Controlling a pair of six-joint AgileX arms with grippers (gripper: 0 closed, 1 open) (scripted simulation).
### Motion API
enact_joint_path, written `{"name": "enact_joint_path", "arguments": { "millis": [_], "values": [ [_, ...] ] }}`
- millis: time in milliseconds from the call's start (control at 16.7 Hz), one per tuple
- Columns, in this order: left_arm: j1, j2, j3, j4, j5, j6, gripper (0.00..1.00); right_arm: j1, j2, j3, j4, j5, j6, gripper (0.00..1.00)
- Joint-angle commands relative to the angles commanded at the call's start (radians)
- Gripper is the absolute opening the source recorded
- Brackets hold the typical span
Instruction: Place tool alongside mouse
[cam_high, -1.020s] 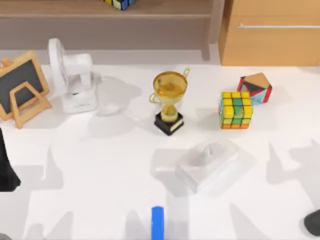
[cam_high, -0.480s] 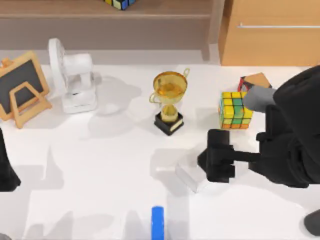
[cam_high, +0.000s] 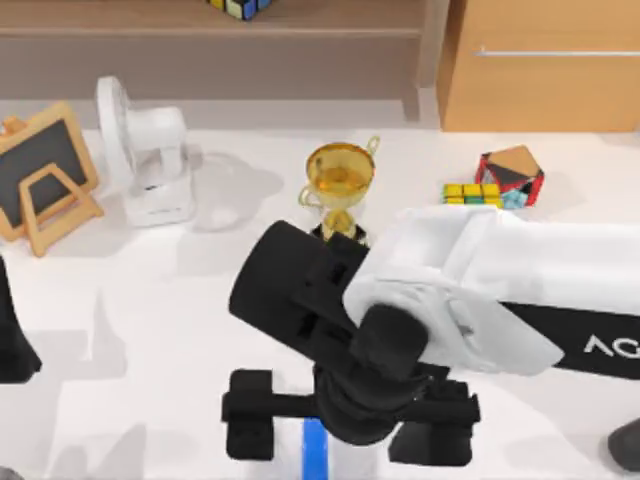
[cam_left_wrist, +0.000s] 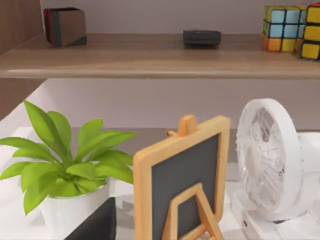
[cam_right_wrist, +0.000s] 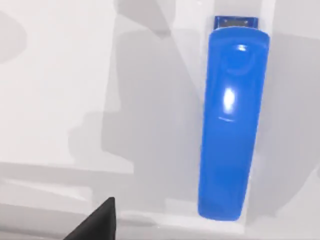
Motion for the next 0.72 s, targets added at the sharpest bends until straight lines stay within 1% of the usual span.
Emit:
{"name": "enact_joint_path", "arguments": {
  "millis": [300, 720],
  "values": [
    [0.0, 0.0, 0.0, 0.0, 0.0, 0.0, 1.0, 0.038, 0.187, 0.144, -0.09, 0.055, 0.045, 1.0],
    [0.0, 0.0, 0.0, 0.0, 0.0, 0.0, 1.0, 0.035, 0.206, 0.159, -0.098, 0.064, 0.046, 1.0]
  ]
}}
